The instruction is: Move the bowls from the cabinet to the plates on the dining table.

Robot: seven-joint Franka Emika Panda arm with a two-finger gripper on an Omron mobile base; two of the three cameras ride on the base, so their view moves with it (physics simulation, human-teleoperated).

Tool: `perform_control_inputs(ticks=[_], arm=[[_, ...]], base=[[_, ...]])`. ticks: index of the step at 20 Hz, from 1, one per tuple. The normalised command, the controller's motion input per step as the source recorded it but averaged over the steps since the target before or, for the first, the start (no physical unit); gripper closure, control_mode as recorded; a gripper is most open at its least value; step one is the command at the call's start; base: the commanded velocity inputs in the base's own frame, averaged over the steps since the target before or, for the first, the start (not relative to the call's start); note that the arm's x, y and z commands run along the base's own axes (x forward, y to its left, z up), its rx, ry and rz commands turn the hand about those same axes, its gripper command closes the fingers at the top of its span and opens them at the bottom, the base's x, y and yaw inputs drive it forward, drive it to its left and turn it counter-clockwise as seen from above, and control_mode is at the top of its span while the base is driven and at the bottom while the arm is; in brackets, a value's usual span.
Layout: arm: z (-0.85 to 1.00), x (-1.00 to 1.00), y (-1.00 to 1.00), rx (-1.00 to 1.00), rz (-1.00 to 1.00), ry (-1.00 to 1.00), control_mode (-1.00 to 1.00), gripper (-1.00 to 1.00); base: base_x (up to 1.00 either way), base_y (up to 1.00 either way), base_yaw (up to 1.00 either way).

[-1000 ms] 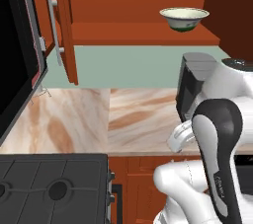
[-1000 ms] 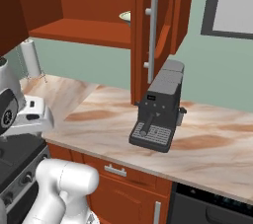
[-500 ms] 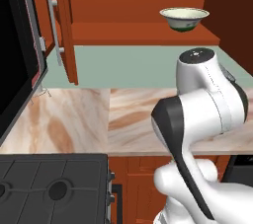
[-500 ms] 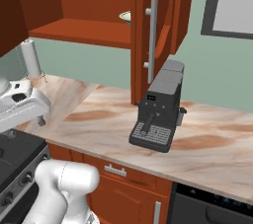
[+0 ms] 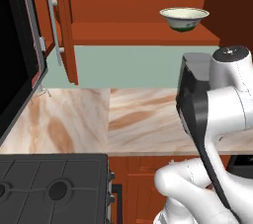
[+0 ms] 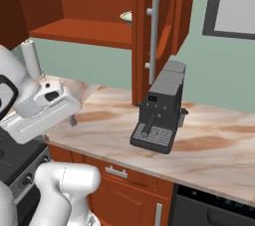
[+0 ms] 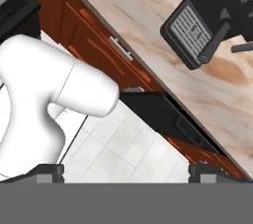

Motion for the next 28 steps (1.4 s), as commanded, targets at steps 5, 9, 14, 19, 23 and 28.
perform_control_inputs(ticks=[5,9,14,19,23,28], arm=[[0.37,0.21,-0.44,-0.18,0.13,0.0,-1.0,-1.0],[0.37,0.41,-0.14,-0.3,0.11,0.01,-1.0,-1.0],[0.23,0.55,-0.04,-0.25,0.11,0.02,-1.0,-1.0],[0.12,0.47,-0.51,-0.01,0.17,0.0,-1.0,-1.0],[0.13,0.39,-0.44,0.09,0.16,0.0,-1.0,-1.0],[0.12,0.57,0.0,-0.03,0.02,0.0,-1.0,-1.0]], base=[[0.0,0.0,0.0],[0.0,0.0,0.0],[0.0,0.0,0.0],[0.0,0.0,0.0],[0.0,0.0,0.0],[0.0,0.0,0.0]])
